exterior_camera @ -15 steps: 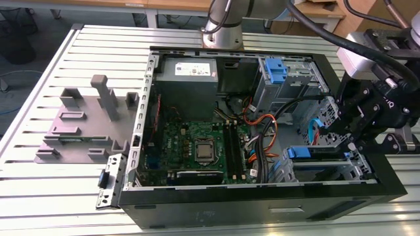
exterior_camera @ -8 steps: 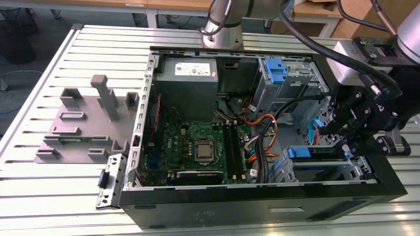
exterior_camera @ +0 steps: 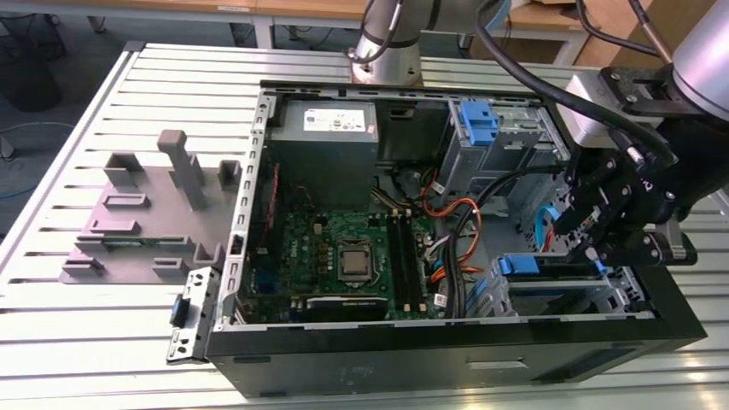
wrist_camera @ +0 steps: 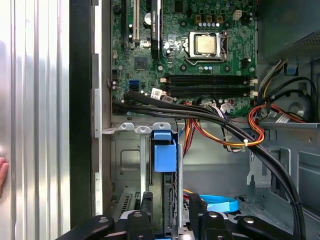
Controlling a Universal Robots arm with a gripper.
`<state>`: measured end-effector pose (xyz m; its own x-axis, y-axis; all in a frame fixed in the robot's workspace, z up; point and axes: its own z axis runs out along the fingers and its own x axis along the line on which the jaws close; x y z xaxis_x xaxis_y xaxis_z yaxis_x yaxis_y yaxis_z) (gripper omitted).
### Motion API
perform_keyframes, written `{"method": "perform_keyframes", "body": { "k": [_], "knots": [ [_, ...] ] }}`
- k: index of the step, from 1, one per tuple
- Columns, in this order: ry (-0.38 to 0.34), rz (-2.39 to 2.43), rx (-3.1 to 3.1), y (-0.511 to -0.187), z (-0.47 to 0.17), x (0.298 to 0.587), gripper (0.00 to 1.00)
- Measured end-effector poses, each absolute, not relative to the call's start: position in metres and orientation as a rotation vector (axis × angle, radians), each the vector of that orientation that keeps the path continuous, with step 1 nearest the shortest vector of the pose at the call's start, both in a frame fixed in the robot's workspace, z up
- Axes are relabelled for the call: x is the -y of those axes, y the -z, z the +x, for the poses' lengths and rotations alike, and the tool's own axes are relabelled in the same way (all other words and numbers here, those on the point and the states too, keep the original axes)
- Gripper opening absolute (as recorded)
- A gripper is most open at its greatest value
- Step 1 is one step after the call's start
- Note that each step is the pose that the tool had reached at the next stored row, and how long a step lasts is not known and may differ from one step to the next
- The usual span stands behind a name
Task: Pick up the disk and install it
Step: 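Insert the first disk wire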
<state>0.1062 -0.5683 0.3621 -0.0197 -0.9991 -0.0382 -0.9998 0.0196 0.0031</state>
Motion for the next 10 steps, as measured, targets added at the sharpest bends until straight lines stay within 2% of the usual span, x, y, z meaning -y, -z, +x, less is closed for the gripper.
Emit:
{"method": "perform_keyframes", "body": {
  "k": [10],
  "knots": [
    [-0.045,-2.182,-2.225,-0.3585,0.1062,0.5682,0.42]
  ]
}}
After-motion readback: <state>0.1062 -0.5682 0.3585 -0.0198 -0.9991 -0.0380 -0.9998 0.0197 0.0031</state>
